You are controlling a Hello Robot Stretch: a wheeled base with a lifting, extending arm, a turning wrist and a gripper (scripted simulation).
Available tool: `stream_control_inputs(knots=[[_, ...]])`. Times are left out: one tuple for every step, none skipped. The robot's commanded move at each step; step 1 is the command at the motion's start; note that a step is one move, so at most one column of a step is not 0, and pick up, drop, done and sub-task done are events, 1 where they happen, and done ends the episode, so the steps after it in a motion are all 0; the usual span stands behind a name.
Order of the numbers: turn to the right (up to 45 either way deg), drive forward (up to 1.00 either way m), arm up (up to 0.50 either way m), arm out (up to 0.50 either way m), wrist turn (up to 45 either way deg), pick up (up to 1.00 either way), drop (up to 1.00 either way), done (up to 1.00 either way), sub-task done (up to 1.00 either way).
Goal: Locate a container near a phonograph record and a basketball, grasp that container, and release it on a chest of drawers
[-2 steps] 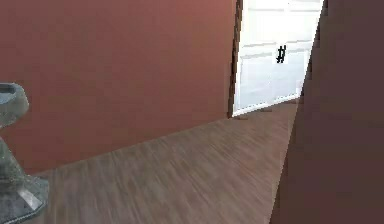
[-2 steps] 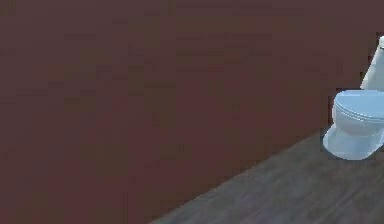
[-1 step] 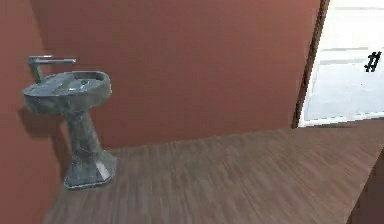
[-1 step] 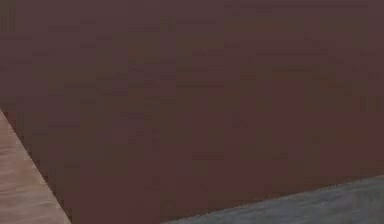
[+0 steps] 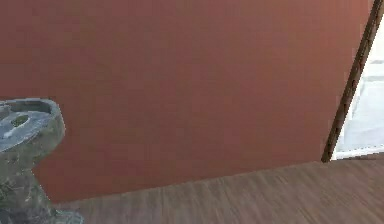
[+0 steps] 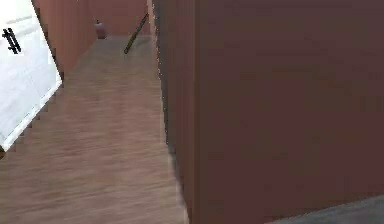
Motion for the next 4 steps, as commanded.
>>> stream_control_inputs(knots=[[39.0, 0.00, 0.00, 0.00, 0.0, 0.00, 0.00, 0.00, 0.00], [3.0, 0.00, 0.00, 0.00, 0.0, 0.00, 0.00, 0.00, 0.00], [0.0, 0.50, 0.00, 0.00, 0.0, 0.00, 0.00, 0.00, 0.00], [21.0, 0.00, 0.00, 0.00, 0.0, 0.00, 0.00, 0.00, 0.00]])
